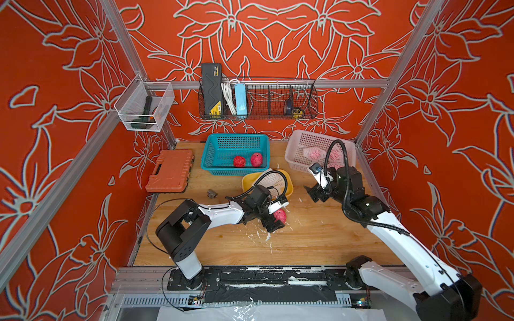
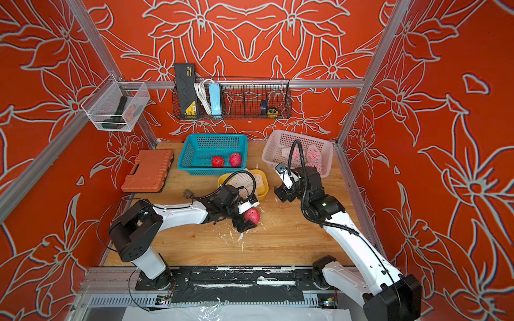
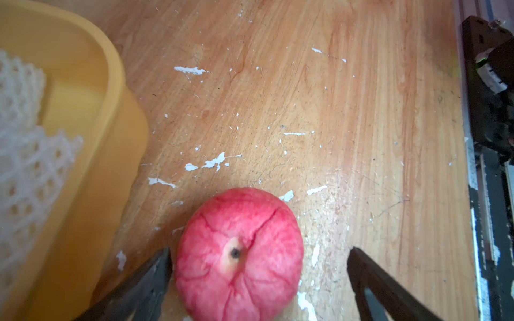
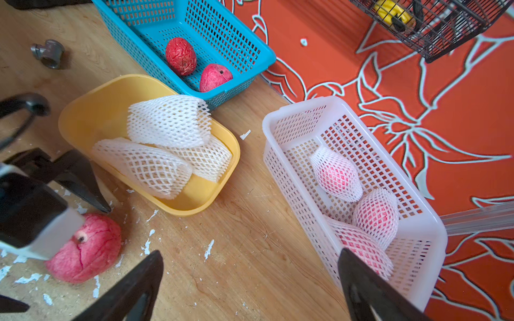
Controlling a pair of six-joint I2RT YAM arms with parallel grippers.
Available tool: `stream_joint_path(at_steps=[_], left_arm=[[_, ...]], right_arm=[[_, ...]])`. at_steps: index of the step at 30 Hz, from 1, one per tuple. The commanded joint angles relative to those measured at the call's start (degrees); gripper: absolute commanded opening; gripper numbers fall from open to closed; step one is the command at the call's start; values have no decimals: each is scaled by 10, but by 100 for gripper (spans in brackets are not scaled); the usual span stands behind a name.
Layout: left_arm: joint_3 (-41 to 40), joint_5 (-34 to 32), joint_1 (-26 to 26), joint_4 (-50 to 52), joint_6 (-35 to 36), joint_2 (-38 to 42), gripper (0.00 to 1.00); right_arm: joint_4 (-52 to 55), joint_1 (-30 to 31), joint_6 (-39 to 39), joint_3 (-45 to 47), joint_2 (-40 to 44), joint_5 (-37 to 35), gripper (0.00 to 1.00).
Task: Remove foam nets from apples
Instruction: Pick up the apple from the center of the board.
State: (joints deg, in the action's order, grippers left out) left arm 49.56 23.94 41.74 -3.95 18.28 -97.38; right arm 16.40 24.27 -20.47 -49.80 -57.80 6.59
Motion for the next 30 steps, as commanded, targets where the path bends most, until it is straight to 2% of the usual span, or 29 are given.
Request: stream_joint_path(at_steps=[1,5,13,18,21,24,27,30], left_arm=[[29,10,3,6,14,-30,92],[47,14,3,22,25,-51,80],[41,28,4,32,30,-40,54],[46,27,4,53,23,1,50],[52,16,-3,69,10,53,49],[73,30,-45,82,-13,97,47],[96,31,-114,62,-41,130,47],[121,-35,-174,20,-67,138,50]], right_arm=[[-24,-5,-7,8,-17,20,98],[-36,-5,-11,4,-40,33,98],[-51,-6,-18,-11,-72,44,98],[-53,-7,-10,-24,-67,22,98],[-45,-18,34,-41,-58,-13,94],[-32,-37,70,-58,-51,-18,92],[-40,-43,74,-56,-39,-8,92],[-38,-43,85,-57,-42,11,91]])
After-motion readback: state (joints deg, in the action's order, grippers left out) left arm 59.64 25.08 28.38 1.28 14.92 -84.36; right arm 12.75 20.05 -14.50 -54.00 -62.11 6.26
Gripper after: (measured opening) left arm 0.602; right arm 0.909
